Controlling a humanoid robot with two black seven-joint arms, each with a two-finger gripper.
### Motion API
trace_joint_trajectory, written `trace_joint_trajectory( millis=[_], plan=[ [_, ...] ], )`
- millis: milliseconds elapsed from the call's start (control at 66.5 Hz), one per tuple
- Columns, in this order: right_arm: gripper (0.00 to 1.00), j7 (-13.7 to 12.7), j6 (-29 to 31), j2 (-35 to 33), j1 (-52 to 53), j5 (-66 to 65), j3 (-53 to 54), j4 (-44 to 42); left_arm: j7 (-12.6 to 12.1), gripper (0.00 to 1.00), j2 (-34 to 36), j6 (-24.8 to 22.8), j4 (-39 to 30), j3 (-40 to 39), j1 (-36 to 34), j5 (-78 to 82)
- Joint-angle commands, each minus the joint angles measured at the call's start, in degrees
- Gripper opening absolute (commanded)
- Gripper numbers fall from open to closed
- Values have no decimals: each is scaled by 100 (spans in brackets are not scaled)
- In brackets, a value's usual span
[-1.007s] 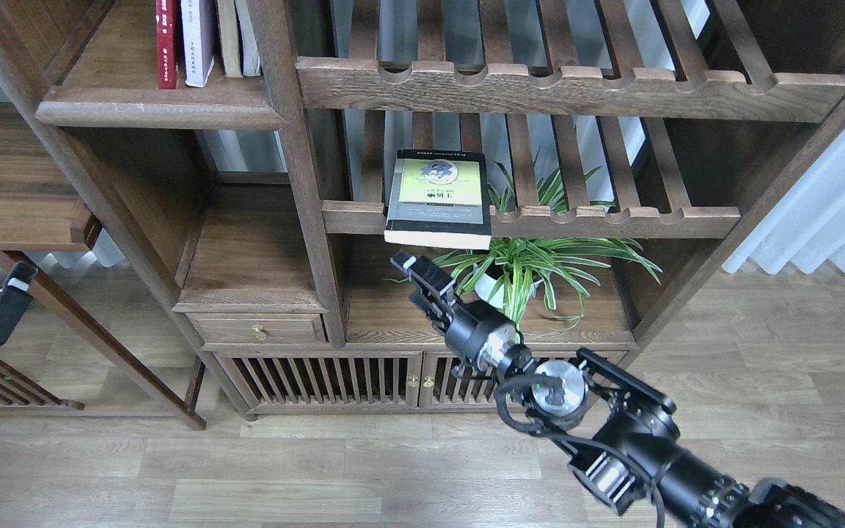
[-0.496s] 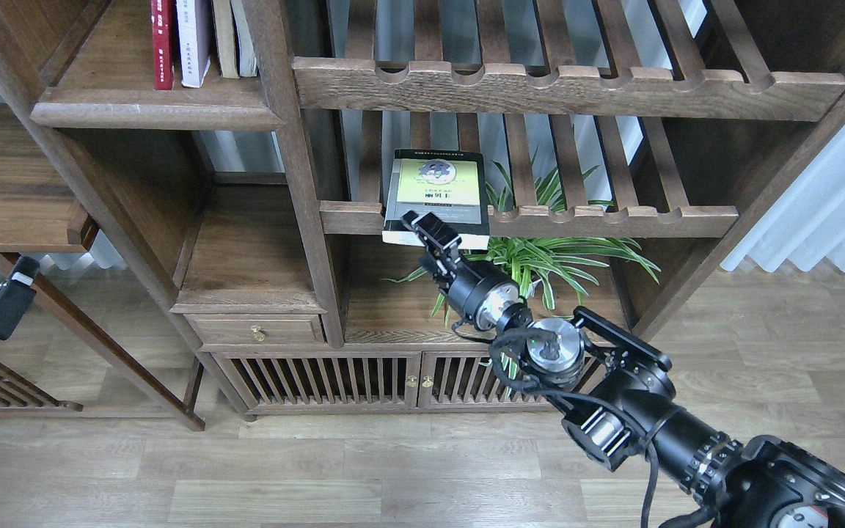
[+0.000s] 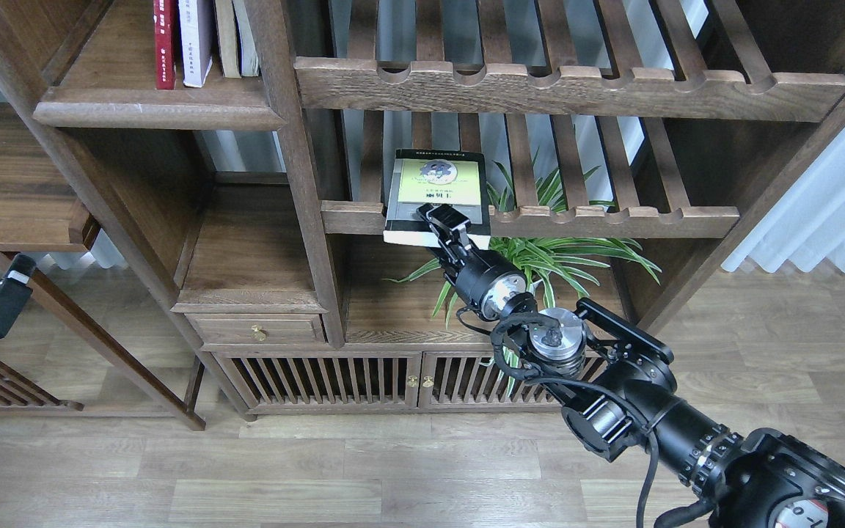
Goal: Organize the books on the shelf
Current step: 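Grasp the green-covered book with the right gripper and pull it off the shelf, then lower the green book and grasp it with the left gripper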
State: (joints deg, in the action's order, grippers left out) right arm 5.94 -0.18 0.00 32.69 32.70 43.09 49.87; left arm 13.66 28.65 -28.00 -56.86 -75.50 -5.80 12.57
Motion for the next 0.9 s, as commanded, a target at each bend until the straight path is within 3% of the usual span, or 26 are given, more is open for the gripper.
trace_joint_trajectory(
  millis=[0, 195, 361, 616, 797, 887],
  plan=[
    [30, 30, -9, 0, -8, 9, 68, -65, 5, 100, 0, 0, 0, 0, 0, 0],
    [6, -58, 122, 0, -52, 0, 15, -153, 14, 100, 0, 0, 9, -9, 9, 0],
    [6, -392, 729, 0, -377, -62, -47, 278, 66, 100, -35, 0, 9, -9, 106, -18],
    [6, -1209, 1555, 0, -1695, -809, -73, 1341, 49, 100, -158, 0, 18, 149, 457, -518],
    [5, -1772, 2768, -202, -2504, -993, -12, 1438, 23, 100, -685, 0, 26, 343, 782, -598],
    [5, -2071, 2818, -422, -2733, -993, -20, 1429, 31, 100, -817, 0, 35, 465, 800, -729]
  ],
)
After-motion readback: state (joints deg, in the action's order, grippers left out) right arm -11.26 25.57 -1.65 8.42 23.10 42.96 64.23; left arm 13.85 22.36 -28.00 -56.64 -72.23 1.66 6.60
